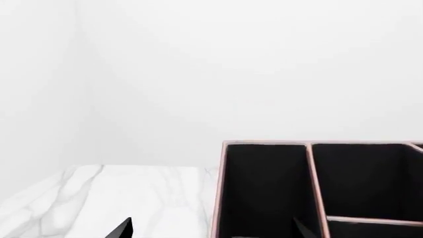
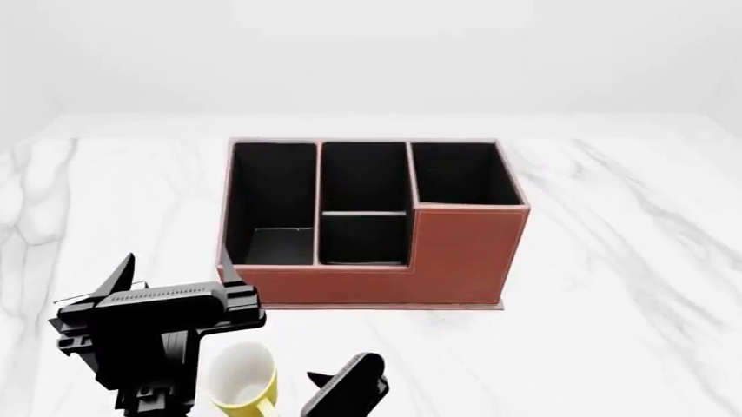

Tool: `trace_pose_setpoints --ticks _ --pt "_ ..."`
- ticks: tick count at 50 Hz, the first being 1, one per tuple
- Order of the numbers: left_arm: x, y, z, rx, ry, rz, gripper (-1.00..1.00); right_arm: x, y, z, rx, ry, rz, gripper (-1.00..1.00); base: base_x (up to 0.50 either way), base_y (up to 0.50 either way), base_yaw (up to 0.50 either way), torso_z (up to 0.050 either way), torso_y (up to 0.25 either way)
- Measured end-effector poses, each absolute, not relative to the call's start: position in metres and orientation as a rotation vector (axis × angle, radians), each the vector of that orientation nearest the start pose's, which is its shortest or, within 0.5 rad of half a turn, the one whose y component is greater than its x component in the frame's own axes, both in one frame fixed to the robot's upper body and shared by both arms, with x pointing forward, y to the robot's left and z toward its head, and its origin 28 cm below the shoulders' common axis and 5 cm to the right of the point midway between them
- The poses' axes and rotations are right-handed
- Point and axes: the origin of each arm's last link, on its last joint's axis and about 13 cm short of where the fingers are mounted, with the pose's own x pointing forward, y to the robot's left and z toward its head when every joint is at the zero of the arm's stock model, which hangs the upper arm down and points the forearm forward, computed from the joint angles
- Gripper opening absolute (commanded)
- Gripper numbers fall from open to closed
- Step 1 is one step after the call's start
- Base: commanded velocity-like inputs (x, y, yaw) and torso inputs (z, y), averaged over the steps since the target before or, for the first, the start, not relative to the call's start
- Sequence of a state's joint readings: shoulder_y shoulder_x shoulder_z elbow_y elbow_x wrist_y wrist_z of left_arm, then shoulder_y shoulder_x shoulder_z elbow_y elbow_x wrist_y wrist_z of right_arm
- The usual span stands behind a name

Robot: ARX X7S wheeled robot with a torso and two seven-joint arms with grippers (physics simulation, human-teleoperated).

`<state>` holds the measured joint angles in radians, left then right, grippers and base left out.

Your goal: Pick up the yellow and white mug and place it to the right of the caddy.

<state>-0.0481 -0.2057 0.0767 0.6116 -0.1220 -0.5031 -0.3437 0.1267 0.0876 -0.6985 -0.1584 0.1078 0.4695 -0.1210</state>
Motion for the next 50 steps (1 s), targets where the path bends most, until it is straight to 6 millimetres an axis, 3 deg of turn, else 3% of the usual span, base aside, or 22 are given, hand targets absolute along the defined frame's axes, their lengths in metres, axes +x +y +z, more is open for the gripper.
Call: trace_pose_setpoints --ticks 38,39,50 --pt "0.201 0.220 0.115 0.072 -0.153 0.185 1.00 0.205 0.026 -0.003 -0.165 0.369 0.866 1.00 0.00 0.00 0.00 0.000 0.000" --pt "0.201 0.220 0.115 0.072 -0.153 0.184 1.00 0.206 0.026 -0.004 -0.165 0.373 0.867 -1.00 0.00 0.00 0.00 0.000 0.000" --pt "0.200 0.220 0.115 0.072 -0.152 0.181 1.00 0.206 0.029 -0.008 -0.132 0.402 0.899 -1.00 0.00 0.00 0.00 0.000 0.000"
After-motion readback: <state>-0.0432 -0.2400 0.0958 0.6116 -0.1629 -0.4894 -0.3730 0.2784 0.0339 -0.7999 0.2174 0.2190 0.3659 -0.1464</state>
